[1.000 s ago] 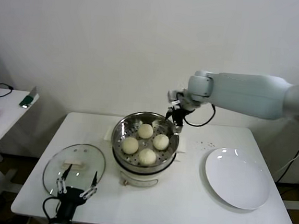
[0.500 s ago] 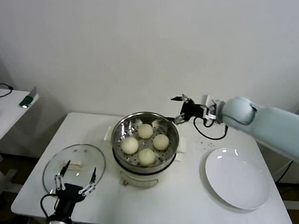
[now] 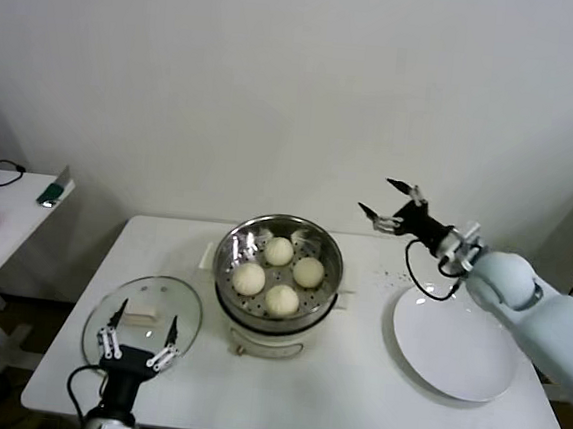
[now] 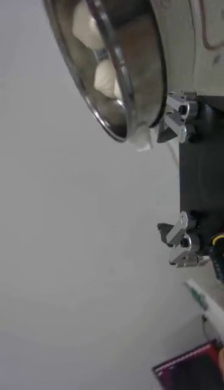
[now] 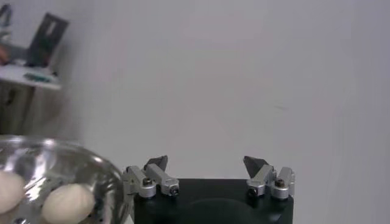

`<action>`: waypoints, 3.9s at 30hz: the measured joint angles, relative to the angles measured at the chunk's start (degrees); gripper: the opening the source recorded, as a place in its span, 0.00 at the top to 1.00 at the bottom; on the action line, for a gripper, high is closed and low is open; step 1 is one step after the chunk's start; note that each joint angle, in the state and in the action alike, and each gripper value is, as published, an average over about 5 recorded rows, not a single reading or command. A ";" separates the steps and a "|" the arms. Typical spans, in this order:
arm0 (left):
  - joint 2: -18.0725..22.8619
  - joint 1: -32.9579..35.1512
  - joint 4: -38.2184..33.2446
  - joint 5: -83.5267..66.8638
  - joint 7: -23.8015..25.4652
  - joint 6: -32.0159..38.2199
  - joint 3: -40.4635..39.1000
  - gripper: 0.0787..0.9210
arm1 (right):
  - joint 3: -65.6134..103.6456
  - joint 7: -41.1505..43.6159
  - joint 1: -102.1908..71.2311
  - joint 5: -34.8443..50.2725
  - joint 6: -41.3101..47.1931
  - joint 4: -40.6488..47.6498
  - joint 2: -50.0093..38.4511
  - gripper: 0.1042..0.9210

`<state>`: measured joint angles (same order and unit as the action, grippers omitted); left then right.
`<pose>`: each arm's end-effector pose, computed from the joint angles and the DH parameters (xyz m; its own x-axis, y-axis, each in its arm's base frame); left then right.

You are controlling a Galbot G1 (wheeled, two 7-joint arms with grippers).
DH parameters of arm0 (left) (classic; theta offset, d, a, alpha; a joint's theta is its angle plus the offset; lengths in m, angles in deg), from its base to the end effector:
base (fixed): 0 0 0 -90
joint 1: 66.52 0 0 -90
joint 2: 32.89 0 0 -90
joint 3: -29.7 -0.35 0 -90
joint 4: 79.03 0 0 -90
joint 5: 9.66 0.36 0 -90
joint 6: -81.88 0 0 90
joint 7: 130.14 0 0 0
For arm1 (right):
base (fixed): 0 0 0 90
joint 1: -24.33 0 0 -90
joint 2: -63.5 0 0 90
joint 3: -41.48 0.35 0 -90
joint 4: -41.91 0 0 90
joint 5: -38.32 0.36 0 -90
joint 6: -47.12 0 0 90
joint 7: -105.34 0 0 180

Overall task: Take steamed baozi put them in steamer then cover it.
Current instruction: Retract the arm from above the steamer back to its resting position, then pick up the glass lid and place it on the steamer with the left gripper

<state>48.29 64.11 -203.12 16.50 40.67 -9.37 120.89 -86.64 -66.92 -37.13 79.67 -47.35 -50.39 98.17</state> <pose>0.1315 0.0288 -0.3045 -0.9961 -0.0759 0.0451 -0.0372 0.8242 0.5651 0.4271 -0.1497 -0.1929 -0.8538 -0.5203 0.0189 -0.4987 0.8068 -0.3167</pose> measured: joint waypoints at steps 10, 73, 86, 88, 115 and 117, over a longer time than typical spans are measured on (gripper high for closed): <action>-4.06 -3.54 2.03 19.63 1.56 -7.07 -0.35 0.12 | 29.48 -2.02 -26.29 -4.76 2.14 -5.63 10.55 0.12; -7.62 -27.37 39.56 49.78 -1.35 -6.02 -0.66 0.33 | 52.93 1.11 -49.78 -18.44 3.69 -7.99 31.98 0.12; -7.88 -27.50 39.85 47.69 -0.35 -4.32 0.25 0.77 | 52.50 1.55 -48.66 -20.02 2.80 -6.76 32.58 0.12; -7.95 -27.32 39.43 47.27 -0.22 -4.10 0.36 0.84 | 52.52 1.66 -48.52 -20.13 2.63 -6.52 32.57 0.12; -14.56 -15.78 10.06 46.67 3.12 -21.24 1.64 0.91 | 50.44 1.80 -44.12 -21.38 2.07 -2.94 29.66 0.12; -15.64 -15.67 7.97 46.78 3.87 -23.02 1.12 0.91 | 49.93 1.80 -43.49 -21.64 2.06 -2.47 29.37 0.12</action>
<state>32.65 48.44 -195.16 63.27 44.54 -32.40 122.01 -36.71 -65.12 -80.62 58.03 -45.29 -52.86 127.54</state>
